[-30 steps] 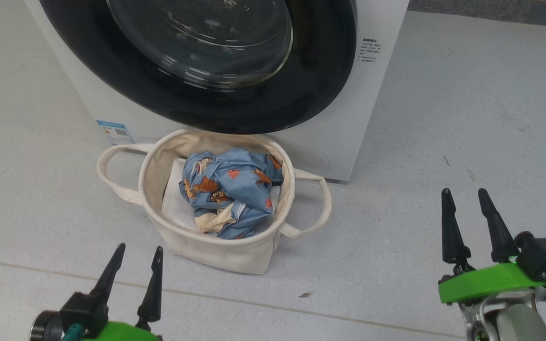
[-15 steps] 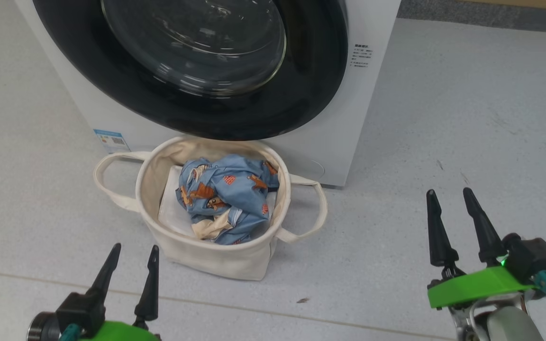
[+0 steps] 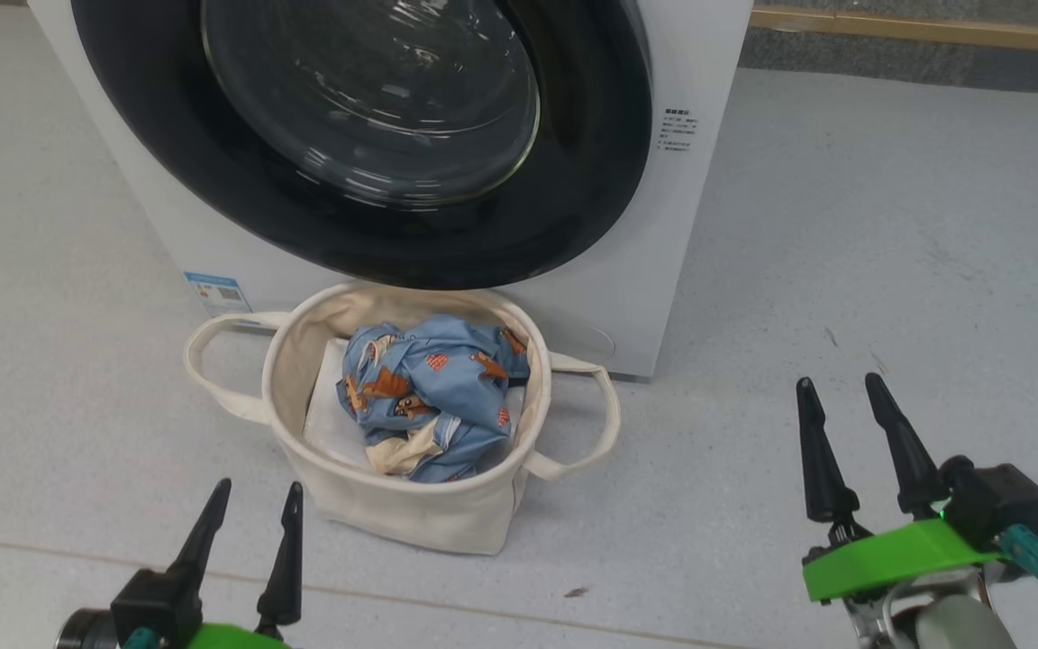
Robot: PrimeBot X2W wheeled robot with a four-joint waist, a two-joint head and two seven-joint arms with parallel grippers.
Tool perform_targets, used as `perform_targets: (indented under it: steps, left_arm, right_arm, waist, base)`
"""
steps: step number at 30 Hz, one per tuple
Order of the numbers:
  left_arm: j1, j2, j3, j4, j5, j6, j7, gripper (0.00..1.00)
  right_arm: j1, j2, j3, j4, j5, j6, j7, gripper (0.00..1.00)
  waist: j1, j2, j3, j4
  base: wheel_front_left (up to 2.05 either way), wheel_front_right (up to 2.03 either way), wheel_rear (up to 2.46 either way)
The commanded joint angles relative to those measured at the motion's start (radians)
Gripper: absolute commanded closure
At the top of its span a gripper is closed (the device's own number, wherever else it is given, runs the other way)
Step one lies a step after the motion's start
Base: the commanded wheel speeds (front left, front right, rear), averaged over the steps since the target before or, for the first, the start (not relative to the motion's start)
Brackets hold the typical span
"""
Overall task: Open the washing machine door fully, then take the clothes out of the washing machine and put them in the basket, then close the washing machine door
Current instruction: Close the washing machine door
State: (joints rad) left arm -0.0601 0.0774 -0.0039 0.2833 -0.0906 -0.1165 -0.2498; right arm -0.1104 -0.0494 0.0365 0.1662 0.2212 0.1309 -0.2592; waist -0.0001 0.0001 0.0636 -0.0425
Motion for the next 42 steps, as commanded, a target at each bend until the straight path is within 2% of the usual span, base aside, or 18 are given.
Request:
perform_targets:
  steps: [1, 42]
  left_arm:
    - [-0.014, 0.004, 0.037, -0.025, 0.006, -0.006, -0.012, 0.0]
    - [0.007, -0.008, 0.054, -0.022, 0.017, -0.01, -0.012, 0.0]
  right_arm:
    - [-0.002, -0.001, 0.024, -0.029, -0.001, 0.0, -0.003, 0.0]
    - [0.016, -0.001, 0.032, -0.02, 0.005, 0.0, -0.003, 0.0]
  waist:
    - [0.0001, -0.0001, -0.003, 0.0]
    - [0.0001, -0.0001, -0.047, -0.004]
  base:
    - [0.0, 0.0, 0.0]
    - [0.0, 0.0, 0.0]
